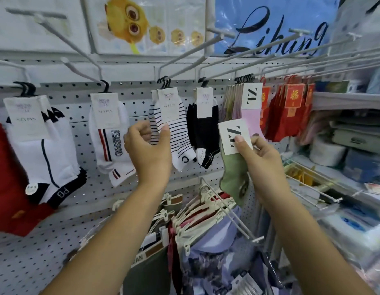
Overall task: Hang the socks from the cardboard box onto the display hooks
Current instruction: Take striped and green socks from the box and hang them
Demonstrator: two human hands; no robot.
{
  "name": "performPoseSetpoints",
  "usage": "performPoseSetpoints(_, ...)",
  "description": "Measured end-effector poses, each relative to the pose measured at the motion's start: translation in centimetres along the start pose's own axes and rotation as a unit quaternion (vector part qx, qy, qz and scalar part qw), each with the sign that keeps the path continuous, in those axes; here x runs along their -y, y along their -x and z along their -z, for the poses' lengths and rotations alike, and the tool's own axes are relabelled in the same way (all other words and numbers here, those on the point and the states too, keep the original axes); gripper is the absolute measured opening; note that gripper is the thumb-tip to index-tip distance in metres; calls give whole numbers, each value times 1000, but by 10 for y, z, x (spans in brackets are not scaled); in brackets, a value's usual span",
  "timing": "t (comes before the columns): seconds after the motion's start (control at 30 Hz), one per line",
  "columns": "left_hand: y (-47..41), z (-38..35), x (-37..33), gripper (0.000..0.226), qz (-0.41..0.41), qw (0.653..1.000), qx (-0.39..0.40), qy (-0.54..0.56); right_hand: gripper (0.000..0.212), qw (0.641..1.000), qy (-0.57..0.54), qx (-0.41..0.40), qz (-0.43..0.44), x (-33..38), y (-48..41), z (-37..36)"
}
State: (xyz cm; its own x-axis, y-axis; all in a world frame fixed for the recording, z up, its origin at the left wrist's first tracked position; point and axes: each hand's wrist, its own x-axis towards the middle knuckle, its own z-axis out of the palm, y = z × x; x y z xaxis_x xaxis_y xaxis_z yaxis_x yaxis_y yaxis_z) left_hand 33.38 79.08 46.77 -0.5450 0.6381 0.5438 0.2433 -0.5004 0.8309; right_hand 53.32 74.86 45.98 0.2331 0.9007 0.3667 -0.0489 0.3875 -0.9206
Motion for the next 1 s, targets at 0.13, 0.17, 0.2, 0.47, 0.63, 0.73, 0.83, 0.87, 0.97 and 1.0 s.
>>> performPoseSetpoints(0.13,26,-33,-17,13,-33,999,29,29,34,1000,3,9,15,-1,-30,26)
performPoseSetpoints(0.17,30,-44,-23,12,-34,998,42,31,30,1000,5,13,22,-1,-39,33)
performPoseSetpoints(0.2,32,-55,-28,14,-36,998,50,34,25,999,7,15,31,0,-47,40)
performPoseSetpoints(0.47,13,-137,-69,54,-119,992,37,-26,30,994,36,38,92,-3,-119,83)
performPoseSetpoints(0.63,3,-158,-78,42,-116,992,29,-34,47,988,39,60,135,1,-154,83)
performPoseSetpoints(0.73,1,-161,-70,37,-123,991,18,-53,48,985,29,74,155,6,-170,80)
performPoseSetpoints(0.83,-2,-158,-63,34,-134,988,21,-75,52,982,15,97,164,8,-180,79)
performPoseSetpoints(0.87,-3,-157,-62,34,-141,986,23,-82,53,980,15,106,170,9,-182,79)
performPoseSetpoints(0.97,-5,-156,-61,30,-162,982,16,-95,54,975,11,125,183,1,-185,78)
performPoseSetpoints(1.0,-6,-157,-60,29,-167,981,10,-98,54,974,12,126,186,-2,-186,79)
